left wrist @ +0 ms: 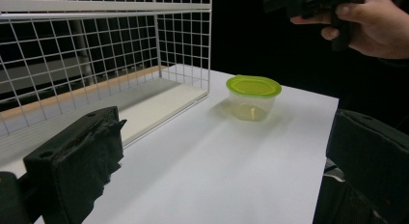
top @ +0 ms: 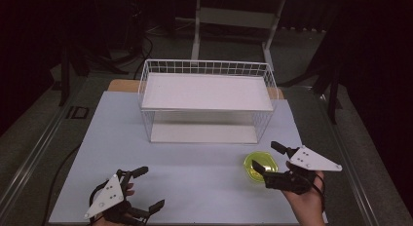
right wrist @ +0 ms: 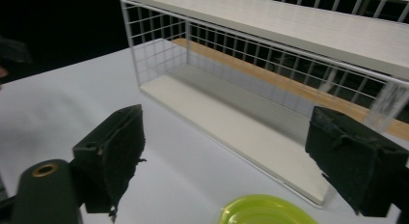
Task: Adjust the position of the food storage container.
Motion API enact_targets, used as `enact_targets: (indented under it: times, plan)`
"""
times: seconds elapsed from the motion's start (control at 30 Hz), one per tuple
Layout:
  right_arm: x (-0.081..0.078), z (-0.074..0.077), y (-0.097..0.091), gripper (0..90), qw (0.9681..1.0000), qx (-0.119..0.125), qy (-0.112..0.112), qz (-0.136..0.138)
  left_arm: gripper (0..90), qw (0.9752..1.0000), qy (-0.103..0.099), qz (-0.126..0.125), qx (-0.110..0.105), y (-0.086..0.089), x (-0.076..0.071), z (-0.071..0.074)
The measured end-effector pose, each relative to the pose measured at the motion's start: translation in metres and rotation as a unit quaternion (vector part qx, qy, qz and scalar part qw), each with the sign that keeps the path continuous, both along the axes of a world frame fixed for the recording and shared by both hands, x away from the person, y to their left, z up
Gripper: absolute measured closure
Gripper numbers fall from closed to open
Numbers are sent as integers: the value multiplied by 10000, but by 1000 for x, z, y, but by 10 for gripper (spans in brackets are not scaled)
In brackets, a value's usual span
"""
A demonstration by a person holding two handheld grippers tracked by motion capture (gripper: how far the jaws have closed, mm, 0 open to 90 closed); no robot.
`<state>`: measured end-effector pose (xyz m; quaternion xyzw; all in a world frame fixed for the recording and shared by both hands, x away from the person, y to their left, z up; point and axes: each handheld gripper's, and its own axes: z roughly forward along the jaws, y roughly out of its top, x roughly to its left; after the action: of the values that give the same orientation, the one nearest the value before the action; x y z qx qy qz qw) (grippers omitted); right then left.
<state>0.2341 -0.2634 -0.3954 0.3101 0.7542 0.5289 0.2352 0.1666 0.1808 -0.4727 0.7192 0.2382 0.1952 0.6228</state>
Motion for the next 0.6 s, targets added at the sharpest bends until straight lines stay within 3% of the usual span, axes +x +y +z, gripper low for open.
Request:
enact_targets:
  times: [0.1,0.27,0.37,0.6]
  plan:
    - [5,1,-4,158,10000,-39,-8,-69,2,10000,-9,-2,-3,-1,0,0]
    - [12,-2,-12,246,9994,-182,-28,-286,2,10000,-8,-29,17,-2,0,-1]
    - [17,-7,-19,333,9984,-206,25,-518,2,10000,8,-34,10,-3,1,-1]
    - [28,-21,-32,510,9965,-403,189,-707,2,10000,12,-57,19,-3,1,-2]
